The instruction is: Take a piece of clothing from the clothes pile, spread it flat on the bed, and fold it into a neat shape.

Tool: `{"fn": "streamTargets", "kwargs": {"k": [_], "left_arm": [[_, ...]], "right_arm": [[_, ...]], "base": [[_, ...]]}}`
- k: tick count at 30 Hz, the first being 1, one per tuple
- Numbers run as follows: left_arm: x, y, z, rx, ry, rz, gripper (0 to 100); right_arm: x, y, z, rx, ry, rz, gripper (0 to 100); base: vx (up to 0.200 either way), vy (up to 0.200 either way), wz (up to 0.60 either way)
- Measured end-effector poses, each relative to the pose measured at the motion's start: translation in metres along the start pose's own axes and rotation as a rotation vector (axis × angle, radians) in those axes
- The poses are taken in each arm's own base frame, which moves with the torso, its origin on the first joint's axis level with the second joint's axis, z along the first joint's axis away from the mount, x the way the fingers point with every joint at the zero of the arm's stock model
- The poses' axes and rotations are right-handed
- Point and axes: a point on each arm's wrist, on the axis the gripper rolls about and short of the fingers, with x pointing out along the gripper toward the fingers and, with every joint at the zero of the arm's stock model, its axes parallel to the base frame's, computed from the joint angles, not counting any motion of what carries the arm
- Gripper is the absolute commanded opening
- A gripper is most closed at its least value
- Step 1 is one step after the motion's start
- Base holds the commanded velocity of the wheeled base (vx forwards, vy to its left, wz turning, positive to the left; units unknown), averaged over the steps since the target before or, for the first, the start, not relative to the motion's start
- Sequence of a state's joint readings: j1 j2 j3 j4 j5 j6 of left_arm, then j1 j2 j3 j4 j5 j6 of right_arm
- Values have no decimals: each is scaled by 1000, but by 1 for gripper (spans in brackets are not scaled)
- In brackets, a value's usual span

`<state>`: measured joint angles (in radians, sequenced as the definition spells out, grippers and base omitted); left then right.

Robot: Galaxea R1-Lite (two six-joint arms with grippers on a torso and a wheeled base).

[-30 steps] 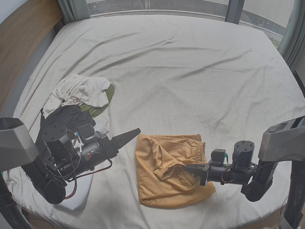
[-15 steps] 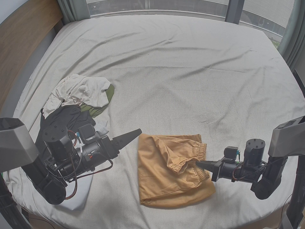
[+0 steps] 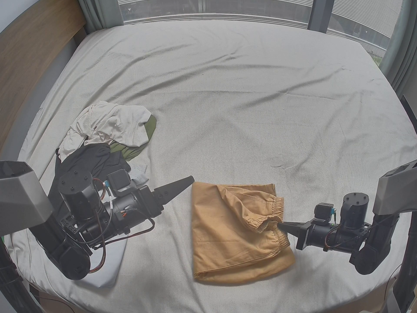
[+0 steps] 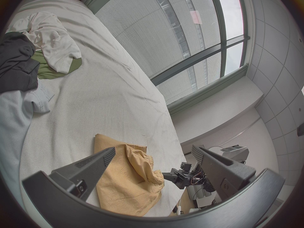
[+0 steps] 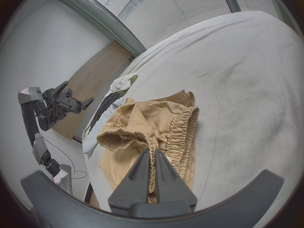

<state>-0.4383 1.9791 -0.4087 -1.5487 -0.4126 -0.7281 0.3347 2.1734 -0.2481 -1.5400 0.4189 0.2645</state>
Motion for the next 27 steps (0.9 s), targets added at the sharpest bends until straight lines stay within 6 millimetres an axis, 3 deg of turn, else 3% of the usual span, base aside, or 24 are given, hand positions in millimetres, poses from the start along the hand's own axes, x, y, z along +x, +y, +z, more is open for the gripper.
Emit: {"fn": "streamTargets", "kwargs": {"k": [2,3,16,23,27], "left_arm": [[0,0,0,0,-2,1,100],[0,0,0,0,-2,1,100],[0,0,1,1,-3,0,100],[0,0,1,0,-2,0,100],[0,0,1,-1,-2,0,100]], "right_arm": [[0,0,0,1,-1,-5,0],[0,0,0,2,-2,-5,100],[-1,7,18,-37,-78,0,100],[13,21,38,-106,-156,86,100],[22,26,39,-119,-158,113,100]], "base": [[0,0,0],[0,0,0],[0,0,0],[0,0,0],[0,0,0]]}}
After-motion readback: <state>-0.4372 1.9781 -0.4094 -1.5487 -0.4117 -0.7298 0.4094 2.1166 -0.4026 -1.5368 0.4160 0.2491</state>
